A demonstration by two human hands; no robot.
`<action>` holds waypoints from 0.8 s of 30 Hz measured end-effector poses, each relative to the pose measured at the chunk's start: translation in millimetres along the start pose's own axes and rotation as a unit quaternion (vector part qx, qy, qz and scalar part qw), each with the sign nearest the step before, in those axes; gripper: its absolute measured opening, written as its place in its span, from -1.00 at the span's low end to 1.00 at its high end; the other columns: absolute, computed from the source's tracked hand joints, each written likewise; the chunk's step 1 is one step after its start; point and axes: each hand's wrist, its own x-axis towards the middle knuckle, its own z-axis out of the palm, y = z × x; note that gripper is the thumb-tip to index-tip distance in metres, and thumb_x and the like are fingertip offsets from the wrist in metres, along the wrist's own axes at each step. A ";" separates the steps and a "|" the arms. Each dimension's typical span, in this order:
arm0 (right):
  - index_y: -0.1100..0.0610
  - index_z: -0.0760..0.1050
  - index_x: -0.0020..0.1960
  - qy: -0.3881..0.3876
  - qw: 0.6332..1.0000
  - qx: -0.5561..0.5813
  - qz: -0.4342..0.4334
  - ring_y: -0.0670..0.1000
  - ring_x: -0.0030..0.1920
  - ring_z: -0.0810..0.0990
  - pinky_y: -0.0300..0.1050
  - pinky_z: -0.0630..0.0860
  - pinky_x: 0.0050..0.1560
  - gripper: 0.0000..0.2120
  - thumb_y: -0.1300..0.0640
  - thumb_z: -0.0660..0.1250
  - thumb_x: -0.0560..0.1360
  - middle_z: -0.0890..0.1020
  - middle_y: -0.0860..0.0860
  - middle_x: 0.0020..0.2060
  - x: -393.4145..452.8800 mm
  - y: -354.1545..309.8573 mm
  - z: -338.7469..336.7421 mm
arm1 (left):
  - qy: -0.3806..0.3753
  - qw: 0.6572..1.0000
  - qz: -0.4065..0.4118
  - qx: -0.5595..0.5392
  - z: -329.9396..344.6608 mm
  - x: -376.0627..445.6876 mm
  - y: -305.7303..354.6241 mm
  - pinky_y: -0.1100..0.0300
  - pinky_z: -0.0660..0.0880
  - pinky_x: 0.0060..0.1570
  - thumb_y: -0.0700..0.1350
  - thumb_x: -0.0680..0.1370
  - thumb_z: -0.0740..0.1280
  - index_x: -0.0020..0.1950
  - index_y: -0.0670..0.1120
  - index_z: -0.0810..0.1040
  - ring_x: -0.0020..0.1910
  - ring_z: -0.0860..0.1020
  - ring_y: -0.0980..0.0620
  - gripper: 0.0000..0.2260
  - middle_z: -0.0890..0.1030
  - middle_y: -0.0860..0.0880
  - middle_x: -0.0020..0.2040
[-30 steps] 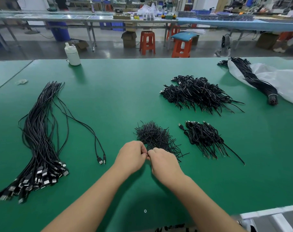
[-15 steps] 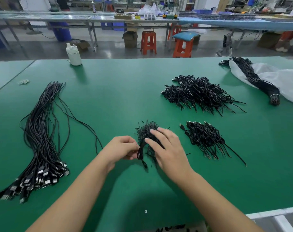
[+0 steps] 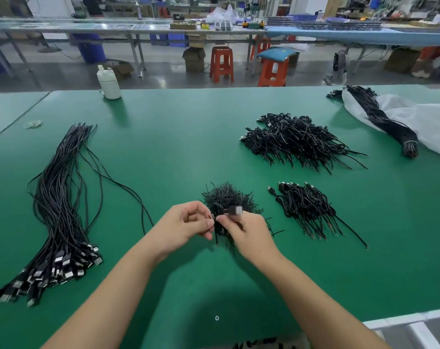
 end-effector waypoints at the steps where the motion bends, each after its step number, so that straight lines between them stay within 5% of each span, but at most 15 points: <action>1: 0.15 0.65 -0.15 -0.003 0.999 0.022 0.024 -0.24 -0.36 0.41 -0.32 0.33 -0.23 -0.80 0.10 0.35 0.58 0.51 -0.18 -0.38 0.2 -0.1 0.3 | -0.002 1.000 0.010 0.024 0.8 -0.6 0.0 0.08 0.49 -0.08 -0.26 0.55 0.40 -0.08 -0.17 0.54 -0.24 0.60 -0.08 -0.94 0.64 -0.14 -0.27; 6: 0.08 0.44 -0.35 -0.002 0.997 0.069 0.042 -0.08 -0.35 0.34 -0.09 0.30 -0.28 -0.66 0.09 0.32 0.60 0.50 0.18 -0.40 -0.5 -2.5 3.2 | 0.043 0.989 0.046 0.132 7.2 -0.1 -3.0 -0.05 0.50 -0.19 -0.19 0.54 0.43 -0.14 -0.02 0.56 -0.29 0.59 -0.14 -0.88 0.65 -0.04 -0.30; 11: 0.09 0.67 -0.17 0.033 0.996 0.062 0.061 -0.26 -0.31 0.48 -0.34 0.37 -0.19 -0.82 0.08 0.38 0.57 0.59 -0.18 -0.32 -0.6 1.1 7.2 | 0.094 0.982 0.054 0.157 11.1 2.5 -5.9 0.15 0.47 -0.26 -0.19 0.52 0.45 -0.17 0.03 0.60 -0.34 0.58 0.08 -0.87 0.65 -0.08 -0.30; 16: 0.12 0.71 -0.06 0.045 0.994 0.063 0.071 -0.18 -0.40 0.52 -0.35 0.41 -0.28 -0.85 0.07 0.41 0.54 0.59 -0.19 -0.38 -2.1 3.3 6.9 | 0.130 0.962 0.100 0.217 13.4 -0.6 -7.8 0.28 0.46 -0.24 -0.13 0.50 0.46 -0.17 0.07 0.60 -0.35 0.54 0.10 -0.88 0.61 -0.08 -0.32; 19: -0.02 0.64 -0.16 0.016 0.995 0.065 0.077 -0.13 -0.47 0.51 -0.29 0.42 -0.34 -0.86 0.07 0.37 0.57 0.54 -0.17 -0.47 0.8 2.4 4.1 | 0.129 0.923 0.174 0.318 16.6 -4.6 -7.2 0.16 0.51 -0.13 -0.14 0.52 0.44 -0.12 0.02 0.58 -0.27 0.54 0.10 -0.92 0.60 0.10 -0.26; 21: 0.02 0.58 -0.03 0.003 0.985 0.121 0.124 -0.16 -0.49 0.52 -0.29 0.47 -0.37 -0.97 0.12 0.36 0.58 0.57 -0.13 -0.50 5.8 1.7 2.5 | 0.126 0.892 0.222 0.373 20.8 -7.0 -6.8 0.12 0.50 -0.12 -0.15 0.55 0.40 -0.07 -0.04 0.57 -0.24 0.49 0.13 -0.96 0.56 0.15 -0.20; 24: 0.16 0.48 0.08 -0.015 0.941 0.276 0.194 0.01 -0.50 0.56 -0.18 0.46 -0.51 -0.89 0.19 0.36 0.58 0.66 0.15 -0.39 10.3 0.0 1.0 | 0.116 0.898 0.227 0.357 22.9 -6.8 -6.9 0.12 0.50 -0.12 -0.18 0.56 0.38 -0.08 -0.04 0.53 -0.23 0.48 0.14 -0.94 0.55 0.13 -0.20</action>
